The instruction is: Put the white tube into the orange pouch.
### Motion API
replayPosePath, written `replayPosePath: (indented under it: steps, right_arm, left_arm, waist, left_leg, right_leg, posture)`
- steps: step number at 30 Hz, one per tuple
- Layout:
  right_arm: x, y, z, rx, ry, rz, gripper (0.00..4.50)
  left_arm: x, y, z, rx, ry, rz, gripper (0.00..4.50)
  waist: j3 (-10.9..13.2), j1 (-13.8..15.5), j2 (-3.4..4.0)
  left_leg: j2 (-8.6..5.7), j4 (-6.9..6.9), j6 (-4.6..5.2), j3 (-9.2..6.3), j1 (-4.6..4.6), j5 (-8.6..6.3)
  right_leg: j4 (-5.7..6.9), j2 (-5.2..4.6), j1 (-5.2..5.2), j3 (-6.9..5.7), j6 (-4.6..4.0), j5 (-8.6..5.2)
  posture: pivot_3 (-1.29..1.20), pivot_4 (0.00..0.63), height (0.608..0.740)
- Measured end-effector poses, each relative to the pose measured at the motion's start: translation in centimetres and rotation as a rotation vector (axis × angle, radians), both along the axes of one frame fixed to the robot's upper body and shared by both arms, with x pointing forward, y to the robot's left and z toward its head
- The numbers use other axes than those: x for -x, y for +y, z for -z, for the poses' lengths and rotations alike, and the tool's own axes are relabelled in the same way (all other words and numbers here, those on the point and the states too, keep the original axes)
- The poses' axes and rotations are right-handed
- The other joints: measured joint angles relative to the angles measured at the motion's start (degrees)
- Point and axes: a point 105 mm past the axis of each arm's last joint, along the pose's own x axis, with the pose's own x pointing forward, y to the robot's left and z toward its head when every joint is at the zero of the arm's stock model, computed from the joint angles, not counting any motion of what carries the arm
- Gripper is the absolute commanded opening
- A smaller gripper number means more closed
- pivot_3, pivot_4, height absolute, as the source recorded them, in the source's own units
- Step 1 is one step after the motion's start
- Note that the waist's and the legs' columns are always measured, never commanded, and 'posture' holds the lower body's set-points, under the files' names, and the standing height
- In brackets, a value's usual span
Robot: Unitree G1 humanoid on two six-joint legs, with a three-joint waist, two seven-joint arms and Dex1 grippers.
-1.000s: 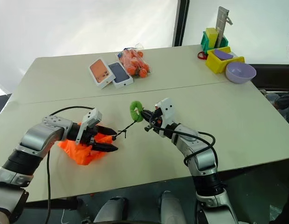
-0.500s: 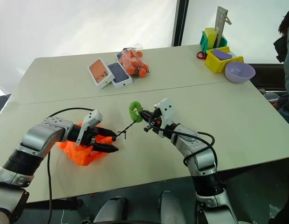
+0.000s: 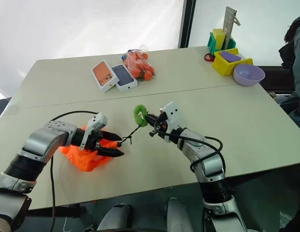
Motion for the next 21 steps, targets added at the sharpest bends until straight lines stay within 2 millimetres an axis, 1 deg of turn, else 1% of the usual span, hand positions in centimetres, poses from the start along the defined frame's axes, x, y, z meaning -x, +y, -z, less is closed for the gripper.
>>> replayPosePath:
  steps: [1, 3, 4, 14, 17, 19, 20, 21]
  right_arm:
    - [0.01, 0.02, 0.01, 0.000, 0.000, -0.001, 0.00]
    - [0.04, 0.09, 0.03, 0.001, 0.000, -0.003, 0.00]
    - [0.05, 0.12, 0.04, 0.002, 0.001, -0.004, 0.00]
    - [0.04, 0.10, 0.05, 0.004, 0.000, -0.004, 0.00]
    - [0.04, 0.09, 0.05, 0.005, 0.000, -0.003, 0.00]
    - [0.04, 0.07, 0.06, 0.005, 0.000, -0.003, 0.00]
    - [0.03, 0.07, 0.06, 0.005, 0.000, -0.003, 0.00]
    - [0.03, 0.07, 0.06, 0.005, 0.000, -0.003, 0.00]
  left_arm:
    - [0.02, -0.04, -0.01, 0.003, 0.006, -0.001, 3.93]
    - [0.05, -0.09, -0.03, 0.008, 0.011, -0.001, 3.19]
    - [0.06, -0.11, -0.04, 0.011, 0.012, 0.000, 2.66]
    - [0.03, -0.12, -0.06, 0.012, 0.011, -0.003, 2.66]
    - [0.04, -0.10, -0.07, 0.011, 0.010, -0.002, 1.77]
    - [0.04, -0.08, -0.07, 0.011, 0.010, -0.002, 0.77]
    - [0.05, -0.08, -0.07, 0.011, 0.010, -0.001, 0.37]
    - [0.04, -0.08, -0.07, 0.010, 0.009, -0.001, 0.37]
  waist:
    - [0.00, 0.00, 0.00]
    - [0.00, -0.01, 0.00]
    - [0.00, -0.01, 0.00]
    - [0.00, 0.00, 0.00]
    - [0.00, -0.01, 0.00]
    - [0.00, -0.01, 0.00]
    - [0.00, 0.00, 0.00]
    - [0.00, 0.00, 0.00]
  left_leg:
    - [0.00, 0.00, 0.00, 0.00, 0.00, 0.00]
    - [0.00, 0.00, 0.00, 0.00, 0.00, 0.00]
    - [0.00, 0.00, 0.00, 0.00, 0.00, 0.00]
    - [0.00, 0.01, 0.00, 0.00, 0.01, 0.00]
    - [0.00, 0.01, 0.00, 0.00, 0.01, 0.00]
    - [0.00, 0.01, 0.00, 0.00, 0.01, 0.00]
    - [0.00, 0.01, 0.00, 0.00, 0.01, 0.00]
    - [0.00, 0.01, 0.00, 0.00, 0.01, 0.00]
  right_leg:
    - [0.00, 0.00, 0.00, 0.00, 0.00, 0.00]
    - [0.01, 0.00, 0.00, 0.00, 0.00, 0.00]
    - [0.01, 0.00, 0.00, 0.00, 0.00, 0.00]
    - [0.02, 0.00, 0.00, 0.00, -0.01, 0.00]
    - [0.02, 0.00, 0.00, 0.00, -0.01, 0.01]
    - [0.02, 0.00, 0.00, 0.00, -0.10, 0.07]
    - [0.02, 0.00, 0.00, 0.00, -0.14, 0.09]
    - [0.02, 0.00, 0.00, 0.00, -0.14, 0.09]
  posture:
    - [0.00, 0.150, 0.740]
    - [0.00, 0.150, 0.740]
    - [0.00, 0.150, 0.740]
    - [0.00, 0.150, 0.740]
    - [0.00, 0.150, 0.740]
    - [0.00, 0.150, 0.740]
    - [0.00, 0.150, 0.740]
    - [0.00, 0.150, 0.740]
